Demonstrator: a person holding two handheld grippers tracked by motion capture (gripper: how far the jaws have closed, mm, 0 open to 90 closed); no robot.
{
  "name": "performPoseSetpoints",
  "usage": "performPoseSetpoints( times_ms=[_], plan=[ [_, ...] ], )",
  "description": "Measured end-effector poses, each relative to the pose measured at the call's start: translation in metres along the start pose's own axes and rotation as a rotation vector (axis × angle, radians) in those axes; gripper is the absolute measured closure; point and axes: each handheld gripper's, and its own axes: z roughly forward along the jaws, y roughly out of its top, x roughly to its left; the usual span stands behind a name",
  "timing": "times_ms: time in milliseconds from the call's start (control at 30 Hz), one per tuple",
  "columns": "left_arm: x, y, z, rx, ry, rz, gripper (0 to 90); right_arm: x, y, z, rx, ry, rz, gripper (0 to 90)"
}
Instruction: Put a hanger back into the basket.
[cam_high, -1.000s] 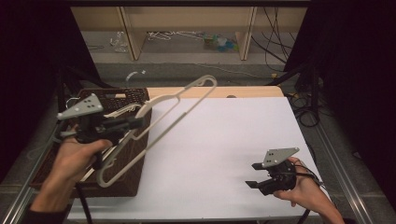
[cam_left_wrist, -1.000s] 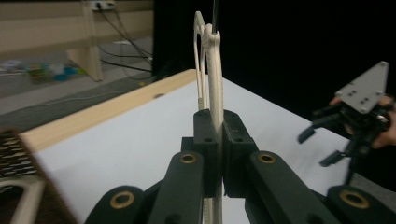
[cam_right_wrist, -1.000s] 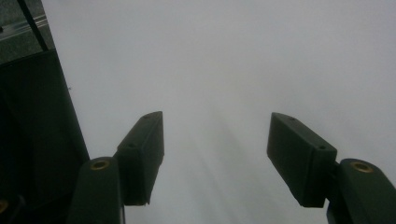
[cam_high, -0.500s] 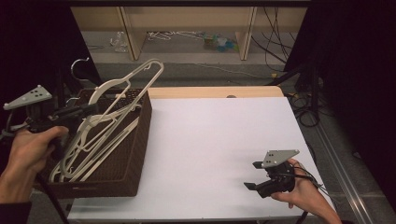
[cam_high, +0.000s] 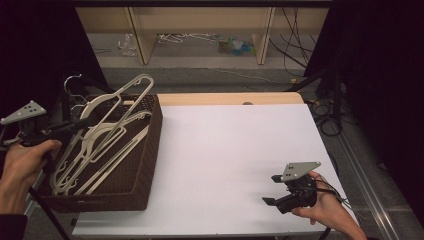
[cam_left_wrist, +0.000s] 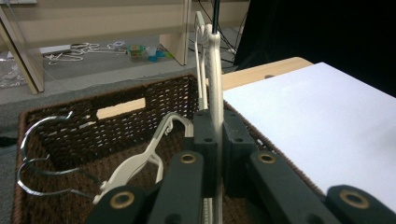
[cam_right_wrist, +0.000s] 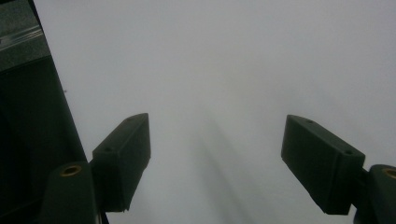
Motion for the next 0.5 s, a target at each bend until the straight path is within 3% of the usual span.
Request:
performPoseSetpoints(
  times_ms=[167,500],
  plan=[
    [0.008,-0.008,0.000,0.013,-0.004,0.023,86.0,0.001,-0.001,0.002,-0.007,-0.005,0.000,25.2],
    [0.018,-0.024,0.009,0.071,-0.012,0.020,86.0,0.001,-0.002,0.002,-0.002,-0.001,0.000,25.4]
  ],
)
